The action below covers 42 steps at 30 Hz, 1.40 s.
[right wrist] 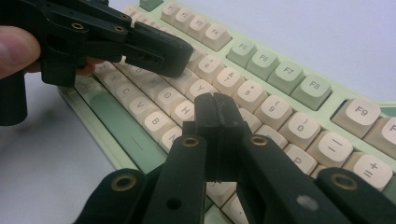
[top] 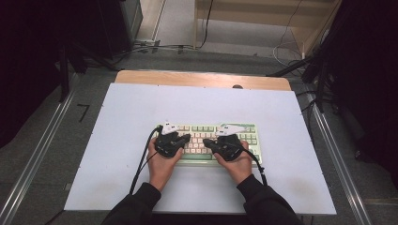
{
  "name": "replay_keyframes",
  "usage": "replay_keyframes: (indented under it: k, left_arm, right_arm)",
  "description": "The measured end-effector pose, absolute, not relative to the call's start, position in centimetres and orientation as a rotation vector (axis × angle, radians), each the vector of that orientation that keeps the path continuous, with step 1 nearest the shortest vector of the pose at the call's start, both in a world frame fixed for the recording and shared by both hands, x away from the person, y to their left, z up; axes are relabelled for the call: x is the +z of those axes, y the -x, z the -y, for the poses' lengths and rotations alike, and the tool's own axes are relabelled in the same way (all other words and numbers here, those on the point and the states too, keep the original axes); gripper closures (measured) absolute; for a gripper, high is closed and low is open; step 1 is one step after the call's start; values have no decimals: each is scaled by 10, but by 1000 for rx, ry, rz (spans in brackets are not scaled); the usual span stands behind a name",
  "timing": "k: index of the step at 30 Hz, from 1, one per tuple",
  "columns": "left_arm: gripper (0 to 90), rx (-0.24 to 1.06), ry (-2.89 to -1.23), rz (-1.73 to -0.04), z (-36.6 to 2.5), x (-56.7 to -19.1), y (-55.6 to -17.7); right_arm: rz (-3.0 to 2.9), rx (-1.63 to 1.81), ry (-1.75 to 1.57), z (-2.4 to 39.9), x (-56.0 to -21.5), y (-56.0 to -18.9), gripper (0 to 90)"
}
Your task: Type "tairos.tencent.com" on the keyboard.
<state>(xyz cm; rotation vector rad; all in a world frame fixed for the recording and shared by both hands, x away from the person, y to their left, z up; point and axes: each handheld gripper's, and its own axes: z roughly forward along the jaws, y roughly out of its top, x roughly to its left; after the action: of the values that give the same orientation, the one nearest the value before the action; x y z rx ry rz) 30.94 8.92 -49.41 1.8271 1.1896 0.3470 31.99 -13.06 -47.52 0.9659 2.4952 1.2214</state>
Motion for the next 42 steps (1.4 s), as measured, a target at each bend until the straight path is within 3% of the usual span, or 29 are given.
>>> replay_keyframes:
  k: [42]
  left_arm:
    - [900, 361, -1790, -1170, -106, -482, -297]
  right_arm:
    - [-2491, 1229, -967, 133, -473, -319, 883]
